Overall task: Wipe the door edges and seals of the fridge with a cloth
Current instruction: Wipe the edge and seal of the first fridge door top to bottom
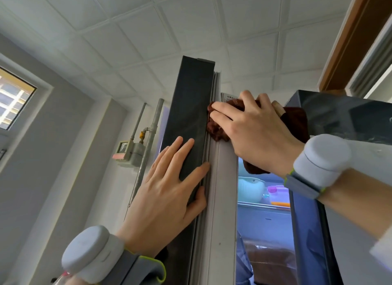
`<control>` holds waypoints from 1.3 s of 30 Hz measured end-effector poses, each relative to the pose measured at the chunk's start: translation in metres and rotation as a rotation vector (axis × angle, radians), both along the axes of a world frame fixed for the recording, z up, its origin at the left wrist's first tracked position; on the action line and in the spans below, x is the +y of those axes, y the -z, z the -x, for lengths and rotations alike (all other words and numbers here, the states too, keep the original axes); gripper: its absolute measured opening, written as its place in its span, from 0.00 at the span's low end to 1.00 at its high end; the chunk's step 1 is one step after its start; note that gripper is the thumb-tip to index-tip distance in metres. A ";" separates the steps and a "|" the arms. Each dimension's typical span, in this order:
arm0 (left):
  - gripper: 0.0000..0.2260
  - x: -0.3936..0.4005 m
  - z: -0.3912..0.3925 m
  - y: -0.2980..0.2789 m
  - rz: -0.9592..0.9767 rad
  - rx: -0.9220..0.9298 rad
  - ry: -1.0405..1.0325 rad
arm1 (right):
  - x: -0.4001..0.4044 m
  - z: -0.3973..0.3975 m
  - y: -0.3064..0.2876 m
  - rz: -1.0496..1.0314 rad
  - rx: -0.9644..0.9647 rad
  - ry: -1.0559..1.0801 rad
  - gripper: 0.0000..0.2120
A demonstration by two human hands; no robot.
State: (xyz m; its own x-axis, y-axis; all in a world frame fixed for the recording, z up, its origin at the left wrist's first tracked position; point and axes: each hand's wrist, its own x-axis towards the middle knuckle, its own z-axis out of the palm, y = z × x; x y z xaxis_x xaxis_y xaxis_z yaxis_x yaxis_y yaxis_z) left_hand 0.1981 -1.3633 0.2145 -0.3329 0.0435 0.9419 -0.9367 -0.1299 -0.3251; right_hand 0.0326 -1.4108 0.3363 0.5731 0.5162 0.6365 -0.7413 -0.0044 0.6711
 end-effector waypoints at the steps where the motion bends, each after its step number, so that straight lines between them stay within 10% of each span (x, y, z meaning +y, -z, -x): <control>1: 0.16 0.000 0.000 0.000 -0.001 -0.001 0.001 | -0.001 0.001 0.003 0.009 0.013 0.009 0.21; 39: 0.18 -0.001 0.012 0.030 -0.020 0.065 0.047 | 0.000 0.030 0.089 -0.152 0.278 0.101 0.21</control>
